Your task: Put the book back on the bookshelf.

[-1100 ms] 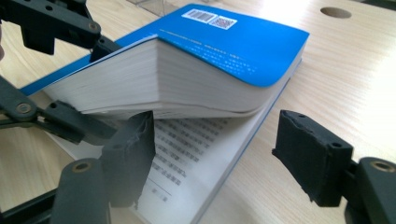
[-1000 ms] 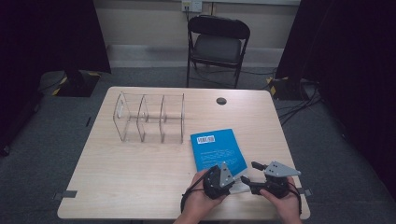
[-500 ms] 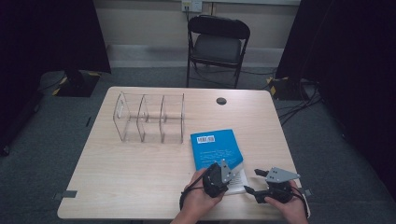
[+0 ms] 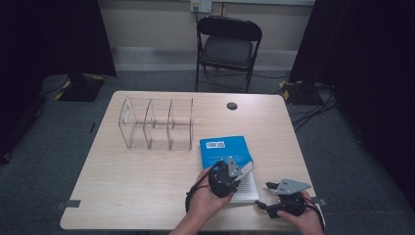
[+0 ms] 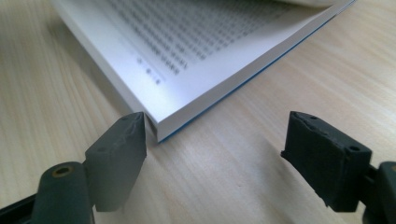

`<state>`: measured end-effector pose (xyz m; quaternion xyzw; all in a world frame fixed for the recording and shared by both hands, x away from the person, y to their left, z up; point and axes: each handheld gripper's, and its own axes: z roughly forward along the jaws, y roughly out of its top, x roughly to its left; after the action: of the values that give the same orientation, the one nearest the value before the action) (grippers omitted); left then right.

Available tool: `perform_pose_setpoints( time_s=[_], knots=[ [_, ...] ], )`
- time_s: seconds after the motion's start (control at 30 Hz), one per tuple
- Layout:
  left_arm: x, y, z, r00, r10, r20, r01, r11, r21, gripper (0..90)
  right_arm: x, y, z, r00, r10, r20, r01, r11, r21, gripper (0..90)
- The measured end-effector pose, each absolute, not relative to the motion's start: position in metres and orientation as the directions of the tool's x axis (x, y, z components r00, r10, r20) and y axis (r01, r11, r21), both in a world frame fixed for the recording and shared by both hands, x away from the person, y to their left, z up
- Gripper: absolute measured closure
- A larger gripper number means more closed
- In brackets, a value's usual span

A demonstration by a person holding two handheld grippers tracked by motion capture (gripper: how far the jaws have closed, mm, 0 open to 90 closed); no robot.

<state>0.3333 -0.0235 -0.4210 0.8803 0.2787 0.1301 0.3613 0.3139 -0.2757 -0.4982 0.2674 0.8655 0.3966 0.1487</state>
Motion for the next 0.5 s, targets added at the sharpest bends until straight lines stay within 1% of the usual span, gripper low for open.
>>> perform_pose_setpoints(
  time_s=[0.03, 0.07, 0.13, 0.17, 0.27, 0.37, 0.5],
  knots=[
    [0.335, -0.024, -0.418, 0.806, 0.592, 0.012, 0.409, -0.572, 0.711, 72.8, 0.314, -0.276, -0.498, -0.813, 0.581, -0.045, 0.345, 0.542, 0.766, 20.0],
    [0.338, -0.023, -0.412, 0.805, 0.594, -0.002, 0.419, -0.566, 0.709, 73.1, 0.315, -0.271, -0.499, -0.810, 0.585, -0.046, 0.355, 0.551, 0.755, 17.9],
    [0.339, -0.022, -0.410, 0.802, 0.597, -0.002, 0.421, -0.564, 0.710, 73.4, 0.316, -0.269, -0.499, -0.807, 0.589, -0.047, 0.362, 0.556, 0.748, 15.5],
    [0.341, -0.020, -0.403, 0.795, 0.607, -0.018, 0.433, -0.546, 0.718, 73.6, 0.317, -0.268, -0.499, -0.805, 0.592, -0.041, 0.370, 0.554, 0.746, 14.9],
    [0.343, -0.018, -0.400, 0.792, 0.611, -0.020, 0.438, -0.543, 0.717, 74.0, 0.318, -0.266, -0.499, -0.806, 0.591, -0.032, 0.376, 0.552, 0.744, 14.7],
    [0.345, -0.017, -0.395, 0.793, 0.609, -0.023, 0.444, -0.551, 0.707, 74.6, 0.316, -0.262, -0.499, -0.818, 0.575, -0.037, 0.356, 0.556, 0.751, 16.0],
    [0.348, -0.018, -0.390, 0.786, 0.617, -0.033, 0.459, -0.548, 0.700, 74.8, 0.314, -0.261, -0.498, -0.809, 0.587, -0.033, 0.360, 0.540, 0.761, 16.0]
  ],
)
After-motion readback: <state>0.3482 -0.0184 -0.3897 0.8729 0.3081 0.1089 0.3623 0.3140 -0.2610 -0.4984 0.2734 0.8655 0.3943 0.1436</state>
